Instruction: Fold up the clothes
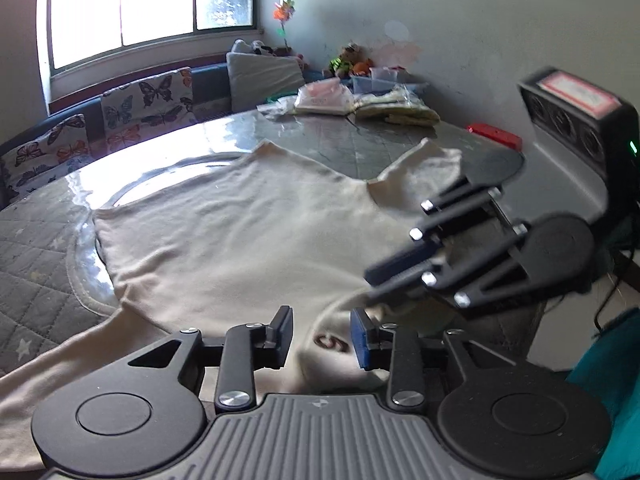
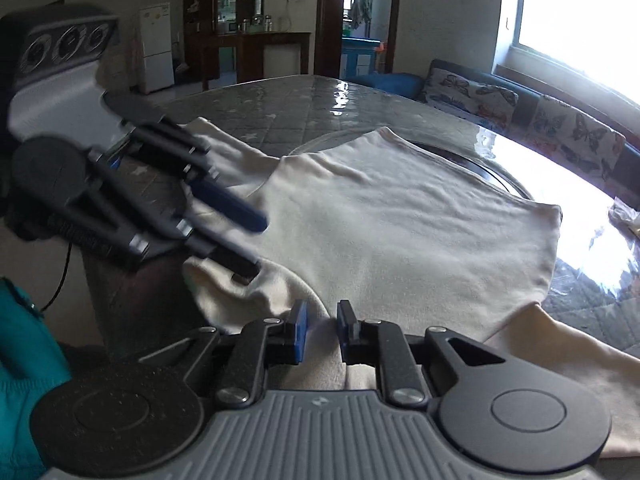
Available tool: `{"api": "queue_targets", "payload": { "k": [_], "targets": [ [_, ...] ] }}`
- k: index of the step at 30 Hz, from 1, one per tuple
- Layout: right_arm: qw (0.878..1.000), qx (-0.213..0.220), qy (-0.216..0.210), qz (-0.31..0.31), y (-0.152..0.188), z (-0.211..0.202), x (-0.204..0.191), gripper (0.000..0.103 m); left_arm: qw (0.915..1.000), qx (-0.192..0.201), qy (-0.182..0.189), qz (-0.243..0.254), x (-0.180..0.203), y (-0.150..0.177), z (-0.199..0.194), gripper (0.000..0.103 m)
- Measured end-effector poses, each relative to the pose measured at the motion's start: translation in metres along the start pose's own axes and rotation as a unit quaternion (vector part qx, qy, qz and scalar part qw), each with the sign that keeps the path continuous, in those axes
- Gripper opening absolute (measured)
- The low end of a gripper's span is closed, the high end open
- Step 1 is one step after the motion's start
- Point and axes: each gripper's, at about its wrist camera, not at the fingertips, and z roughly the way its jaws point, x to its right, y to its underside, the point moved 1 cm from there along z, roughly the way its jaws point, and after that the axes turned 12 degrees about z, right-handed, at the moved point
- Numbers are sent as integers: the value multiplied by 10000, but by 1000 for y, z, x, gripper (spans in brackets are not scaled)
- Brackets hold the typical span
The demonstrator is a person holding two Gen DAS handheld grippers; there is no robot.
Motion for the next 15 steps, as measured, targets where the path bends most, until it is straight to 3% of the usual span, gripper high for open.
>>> {"api": "queue_targets", "payload": {
  "k": [5,6,9,11,13,15],
  "targets": [
    [9999,-29,-45,114,0,-4,2,16,9993,72,-202,-317,-8,-12,18,47],
    [9997,-43,-93,220,-1,-5,4,19,9991,30,-229,-367,-9,-11,24,49],
    [9984,32,-126,546,-7,-11,16,42,9981,-160,-283,-532,-11,-6,36,52],
    [9972,147,-33,733,-12,-14,27,43,9973,-210,-311,-629,-13,-1,38,58],
    [9953,283,131,918,-18,-15,42,53,9968,-208,-364,-674,-15,3,34,64],
    [9936,397,332,1002,-22,-11,54,56,9961,-169,-415,-761,-19,3,31,67]
  ]
}}
